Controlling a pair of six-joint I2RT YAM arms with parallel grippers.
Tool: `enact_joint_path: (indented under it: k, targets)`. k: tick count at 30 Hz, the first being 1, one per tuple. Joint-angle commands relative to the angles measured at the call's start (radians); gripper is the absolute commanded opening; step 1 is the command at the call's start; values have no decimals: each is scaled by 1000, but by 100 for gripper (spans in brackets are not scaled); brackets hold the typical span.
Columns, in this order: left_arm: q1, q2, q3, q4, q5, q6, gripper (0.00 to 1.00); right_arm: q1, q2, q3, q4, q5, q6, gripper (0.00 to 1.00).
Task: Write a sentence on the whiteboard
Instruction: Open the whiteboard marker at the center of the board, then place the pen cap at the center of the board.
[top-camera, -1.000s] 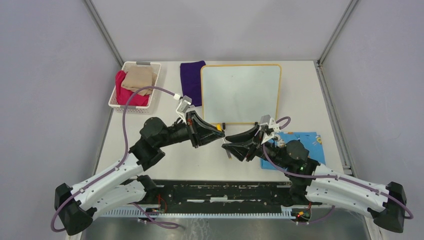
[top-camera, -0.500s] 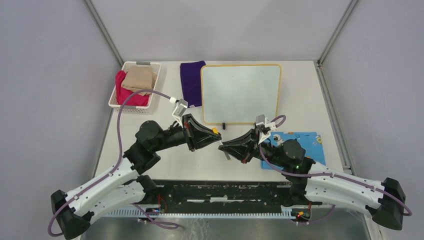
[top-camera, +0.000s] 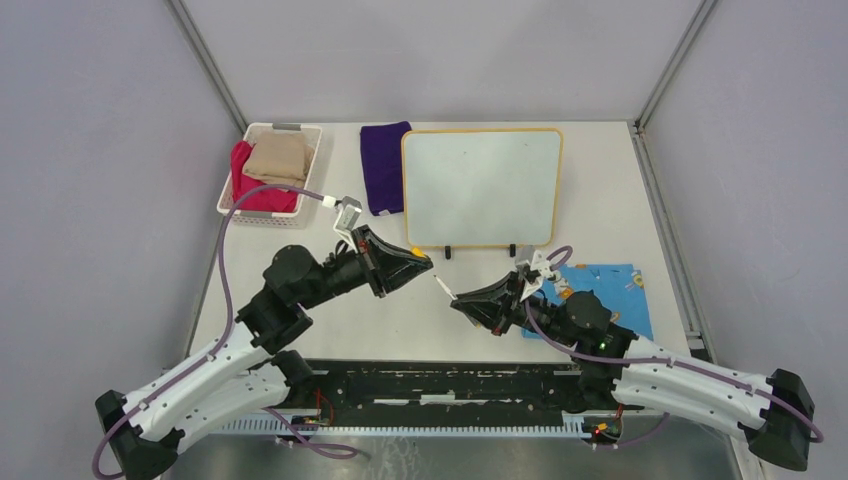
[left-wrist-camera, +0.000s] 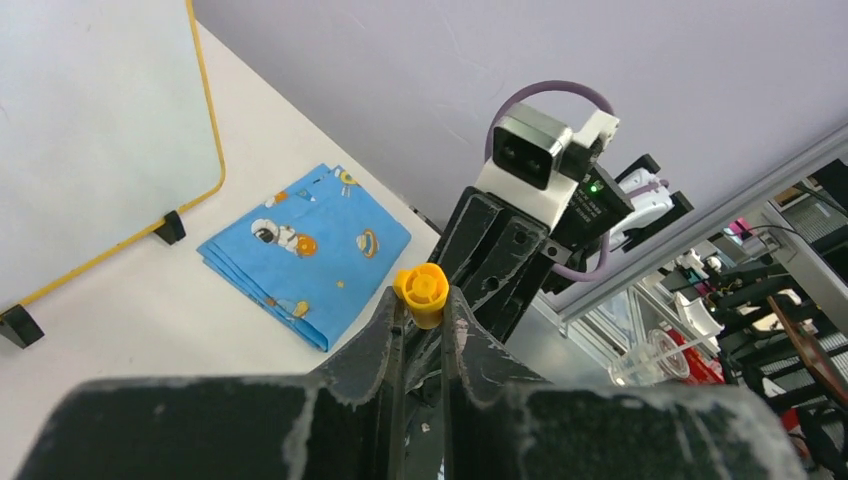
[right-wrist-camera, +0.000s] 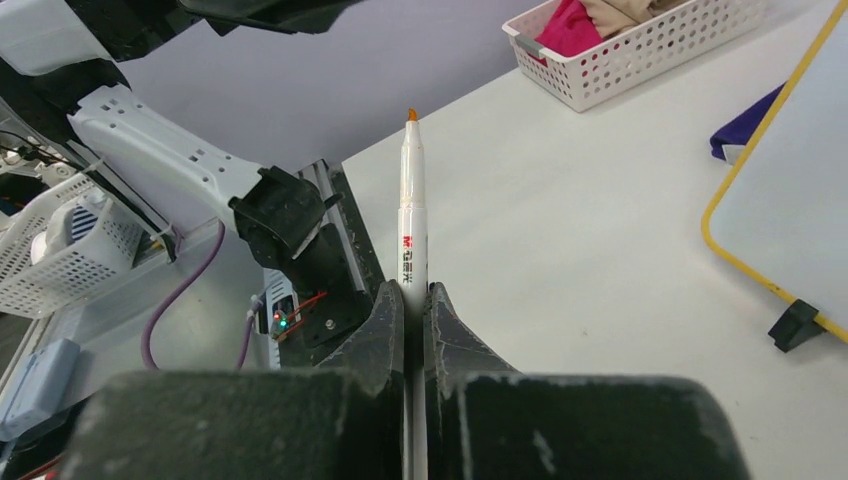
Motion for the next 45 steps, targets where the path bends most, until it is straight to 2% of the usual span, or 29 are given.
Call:
enact_joint_path:
  k: [1,4,9,11,13,17,22,26,31,38,45]
  targets:
    - [2,-12,24,72,-37,-1,2,-4,-31,4,12,53,-22,0]
    - [2,-14,52,-50,-153,28,2,-3,-62,29,-93,182,-50,0]
    - [2,52,129,-433,-615,26,2,-3,-101,99,-411,556,-69,0]
    - [3,116,152,-571,-722,4,2,-3,-96,125,-513,652,-67,0]
    - [9,207,172,-652,-761,-18,2,-3,-92,135,-567,693,-62,0]
    - [64,420,202,-741,-719,-44,2,-5,-97,107,-562,696,-59,0]
    - [221,587,169,-654,-537,-41,2,-4,-89,68,-509,667,-64,0]
    - [298,731,228,-633,-491,-14,2,-4,-88,55,-490,651,-87,0]
    - [336,889,279,-608,-481,-1,2,-3,-97,66,-509,656,-134,0]
    - [361,954,285,-572,-454,6,12,-5,-104,66,-508,638,-157,0]
    - [364,968,255,-560,-455,10,17,-4,-93,74,-500,652,-173,0]
